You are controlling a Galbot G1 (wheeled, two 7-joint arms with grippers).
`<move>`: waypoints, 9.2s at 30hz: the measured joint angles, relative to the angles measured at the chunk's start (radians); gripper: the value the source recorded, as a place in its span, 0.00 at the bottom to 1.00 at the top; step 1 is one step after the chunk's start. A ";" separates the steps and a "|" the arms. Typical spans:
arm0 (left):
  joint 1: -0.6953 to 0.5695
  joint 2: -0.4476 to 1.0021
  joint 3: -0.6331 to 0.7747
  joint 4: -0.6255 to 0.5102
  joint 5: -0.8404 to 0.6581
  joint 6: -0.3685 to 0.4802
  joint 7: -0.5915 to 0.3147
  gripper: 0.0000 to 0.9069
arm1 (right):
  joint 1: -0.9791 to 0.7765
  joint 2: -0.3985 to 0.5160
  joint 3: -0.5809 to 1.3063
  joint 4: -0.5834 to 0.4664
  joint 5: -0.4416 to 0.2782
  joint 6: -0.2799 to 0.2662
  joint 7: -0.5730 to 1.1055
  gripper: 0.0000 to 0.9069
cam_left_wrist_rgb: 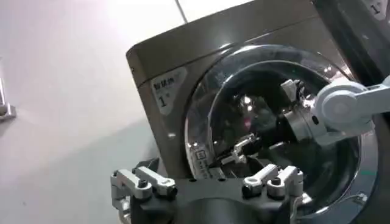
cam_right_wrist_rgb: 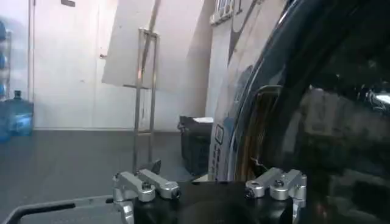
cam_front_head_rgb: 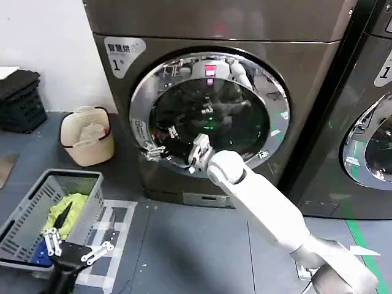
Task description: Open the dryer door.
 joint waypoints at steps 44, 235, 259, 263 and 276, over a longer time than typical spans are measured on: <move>0.000 -0.005 0.000 -0.008 0.001 -0.002 0.000 1.00 | 0.031 0.073 -0.002 -0.118 -0.034 0.029 -0.036 1.00; -0.720 0.657 0.576 0.177 -0.217 0.299 0.243 1.00 | -1.116 -0.758 0.986 0.494 0.209 0.441 -0.879 1.00; -0.901 0.601 0.833 0.247 -0.203 0.292 0.245 1.00 | -1.662 -0.471 1.639 0.297 0.267 0.712 -0.914 1.00; -0.947 0.586 0.896 0.270 -0.204 0.291 0.244 1.00 | -1.706 -0.412 1.725 0.238 0.292 0.764 -0.906 1.00; -1.115 0.486 1.095 0.351 -0.178 0.292 0.216 1.00 | -1.818 -0.290 1.978 0.011 0.343 0.886 -0.818 1.00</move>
